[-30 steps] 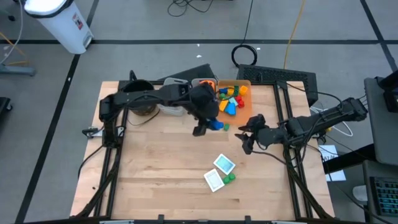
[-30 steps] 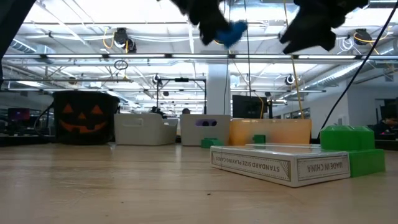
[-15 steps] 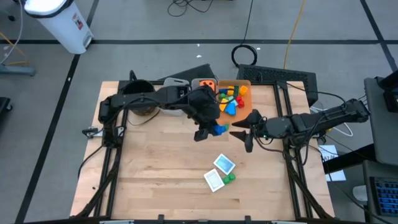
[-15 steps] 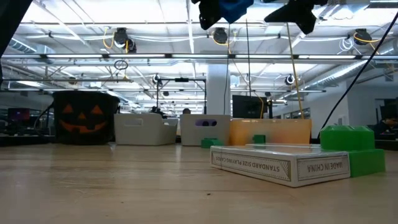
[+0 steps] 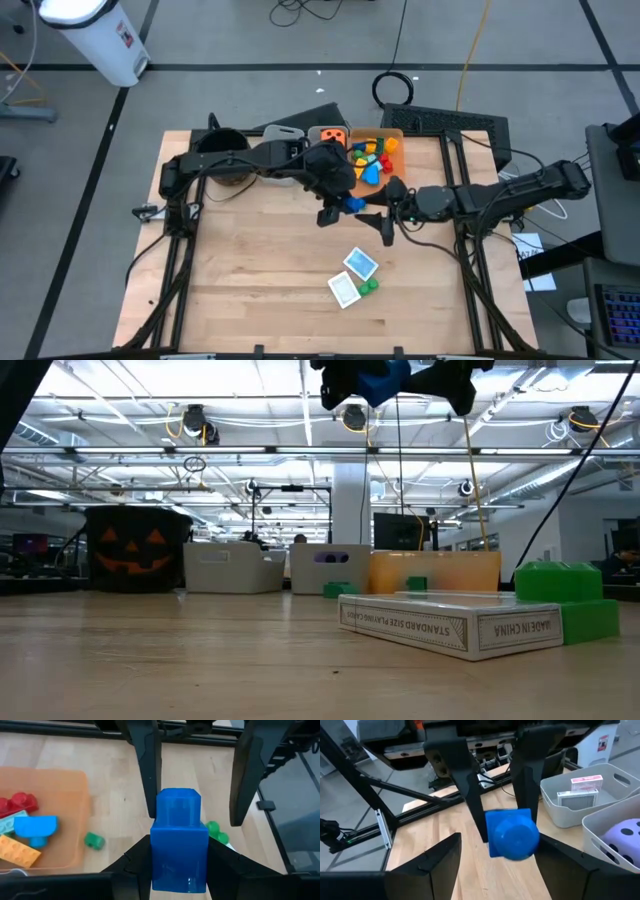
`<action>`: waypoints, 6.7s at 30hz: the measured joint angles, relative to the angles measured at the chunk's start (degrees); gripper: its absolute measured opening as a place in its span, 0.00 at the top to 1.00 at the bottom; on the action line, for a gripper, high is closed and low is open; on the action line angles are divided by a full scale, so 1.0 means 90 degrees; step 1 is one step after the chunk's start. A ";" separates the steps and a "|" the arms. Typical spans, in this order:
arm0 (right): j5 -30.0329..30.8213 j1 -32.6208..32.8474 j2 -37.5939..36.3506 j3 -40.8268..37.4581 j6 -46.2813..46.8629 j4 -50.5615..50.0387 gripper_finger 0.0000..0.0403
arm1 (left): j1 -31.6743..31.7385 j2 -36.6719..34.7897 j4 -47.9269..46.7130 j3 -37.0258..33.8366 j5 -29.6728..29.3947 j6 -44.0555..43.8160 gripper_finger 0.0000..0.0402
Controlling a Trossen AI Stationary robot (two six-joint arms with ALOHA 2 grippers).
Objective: Pick & Place Toys
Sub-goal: Put the blue game piece into the orange bin, then put the light green game piece into the orange bin
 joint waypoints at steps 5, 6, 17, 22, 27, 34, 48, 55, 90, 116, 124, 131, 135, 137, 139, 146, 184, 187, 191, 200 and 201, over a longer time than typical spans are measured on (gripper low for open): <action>-0.0021 -0.0090 0.0013 0.0000 -0.0043 0.0121 0.44 | -0.0002 0.0000 0.0000 0.0000 0.0108 0.0127 0.66; -0.0023 -0.0102 0.0016 0.0000 -0.0043 0.0119 0.44 | -0.0002 0.0000 -0.0001 0.0000 0.0116 0.0146 0.66; -0.0026 -0.0101 0.0014 0.0000 -0.0136 0.0135 0.62 | -0.0002 0.0000 -0.0009 0.0000 0.0164 0.0202 0.66; -0.0042 -0.0098 0.0011 0.0000 -0.0159 0.0113 0.74 | -0.0005 0.0000 -0.0039 0.0000 0.0174 0.0219 0.66; -0.0040 -0.0101 0.0011 0.0000 -0.0163 0.0111 0.74 | -0.0005 0.0000 -0.0037 0.0000 0.0171 0.0213 0.66; -0.0037 -0.0098 0.0011 0.0000 -0.0221 0.0106 0.74 | -0.0005 0.0000 -0.0034 0.0000 0.0169 0.0206 0.64; -0.0023 -0.0098 -0.0047 0.0005 -0.0340 0.0015 0.74 | -0.0002 0.0000 -0.0012 0.0000 0.0169 0.0017 0.43; -0.0022 -0.0180 -0.0396 0.0005 -0.0468 -0.0184 0.74 | 0.0191 -0.0269 -0.0199 0.0003 0.0144 0.0044 0.42; -0.3098 -0.5439 0.1139 0.0706 -0.2596 -0.3971 0.74 | 0.1212 -0.2501 -0.0423 0.0005 -0.0008 -0.0334 0.42; -0.1956 -0.6281 0.3538 0.2868 -0.4803 -0.5842 0.74 | 0.1214 -0.2339 -0.0432 0.0000 -0.0007 -0.0319 0.42; -0.1943 -0.6306 0.3874 0.2868 -0.4854 -0.5618 0.74 | 0.1219 -0.2339 -0.0432 0.0000 -0.0069 -0.0298 0.42; -0.1639 -0.6315 0.3979 0.2880 -0.5040 -0.5530 0.74 | 0.1220 -0.2339 -0.0424 0.0000 -0.0073 -0.0242 0.42; -0.1480 -0.6332 0.3965 0.2878 -0.5080 -0.5535 0.74 | 0.1234 -0.2339 -0.0418 0.0000 -0.0157 -0.0234 0.42; -0.1495 -0.6367 0.3898 0.2861 -0.5065 -0.5549 0.74 | 0.1232 -0.2339 -0.0418 0.0000 -0.0248 -0.0224 0.42; -0.1454 -0.6389 0.3817 0.2858 -0.5076 -0.5525 0.74 | 0.1231 -0.2339 -0.0415 0.0000 -0.0279 -0.0161 0.42; -0.1492 -0.6487 0.3763 0.2858 -0.5184 -0.5533 0.74 | 0.1234 -0.2339 -0.0390 0.0000 -0.0406 -0.0101 0.42; -0.1483 -0.6159 0.3915 0.2263 -0.5119 -0.5026 0.74 | 0.1231 -0.2339 -0.0364 0.0000 -0.0407 -0.0129 0.42; -0.1487 -0.6158 0.3921 0.2263 -0.5069 -0.5026 0.68 | 0.1231 -0.2339 -0.0364 0.0000 -0.0407 -0.0131 0.42; -0.1526 -0.6160 0.3954 0.2234 -0.4963 -0.5097 0.57 | 0.1231 -0.2339 -0.0364 0.0000 -0.0407 -0.0141 0.42; -0.1494 -0.6162 0.3717 0.2246 -0.5046 -0.5109 0.42 | 0.1233 -0.2339 -0.0364 0.0000 -0.0407 -0.0141 0.42; -0.1484 -0.6162 0.3641 0.2246 -0.5094 -0.5110 0.41 | 0.1231 -0.2339 -0.0364 0.0000 -0.0407 -0.0141 0.42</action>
